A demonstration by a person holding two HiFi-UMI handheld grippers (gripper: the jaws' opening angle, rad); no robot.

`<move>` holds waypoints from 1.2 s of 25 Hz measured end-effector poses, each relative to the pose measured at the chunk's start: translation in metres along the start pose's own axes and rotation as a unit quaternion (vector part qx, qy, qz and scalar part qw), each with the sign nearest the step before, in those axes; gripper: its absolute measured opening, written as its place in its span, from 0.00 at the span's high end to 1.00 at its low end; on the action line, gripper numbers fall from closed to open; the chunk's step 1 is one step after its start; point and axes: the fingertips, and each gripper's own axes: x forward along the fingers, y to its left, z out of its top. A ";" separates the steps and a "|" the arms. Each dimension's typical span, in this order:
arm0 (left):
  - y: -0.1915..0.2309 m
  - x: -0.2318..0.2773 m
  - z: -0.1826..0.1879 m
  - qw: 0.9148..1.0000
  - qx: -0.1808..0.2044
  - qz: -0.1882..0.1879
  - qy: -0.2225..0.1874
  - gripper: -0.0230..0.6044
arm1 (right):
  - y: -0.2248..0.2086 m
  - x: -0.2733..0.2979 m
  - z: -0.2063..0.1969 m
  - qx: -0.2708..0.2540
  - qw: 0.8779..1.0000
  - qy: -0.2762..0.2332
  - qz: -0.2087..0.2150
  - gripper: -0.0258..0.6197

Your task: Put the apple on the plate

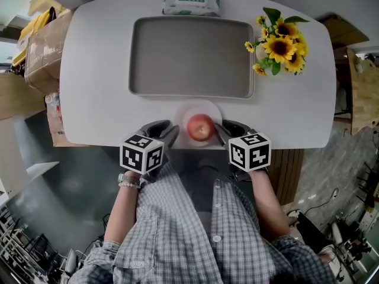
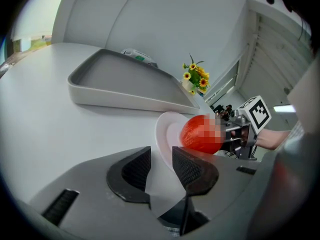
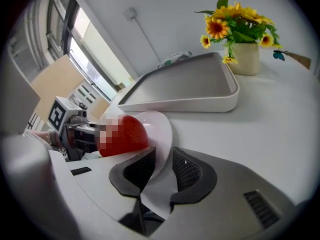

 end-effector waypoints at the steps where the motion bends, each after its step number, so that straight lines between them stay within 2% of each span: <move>1: 0.000 0.000 0.000 1.000 0.000 0.000 0.000 0.78 | -0.001 0.000 0.000 -0.001 1.000 0.001 -0.002 0.80; 4: 0.000 0.001 0.000 1.000 0.008 0.007 0.002 0.78 | -0.001 0.001 0.000 -0.010 1.000 0.009 -0.003 0.80; 10: -0.002 0.002 0.000 1.000 -0.002 0.005 0.016 0.78 | 0.006 0.003 -0.002 0.002 1.000 0.010 -0.003 0.81; 16: 0.004 0.002 -0.001 0.999 0.000 0.024 0.035 0.78 | 0.007 0.005 -0.002 0.031 0.999 0.005 -0.005 0.82; 18: 0.006 0.003 -0.001 0.999 -0.006 0.031 0.041 0.82 | 0.007 0.005 -0.001 0.042 0.999 0.003 -0.002 0.82; 26: 0.009 0.004 0.001 0.995 -0.079 0.015 0.050 0.87 | 0.005 0.004 -0.002 0.091 0.996 0.003 -0.005 0.84; 30: 0.009 0.004 0.001 0.993 -0.102 0.009 0.063 0.88 | 0.005 0.002 -0.001 0.116 0.993 0.005 -0.006 0.86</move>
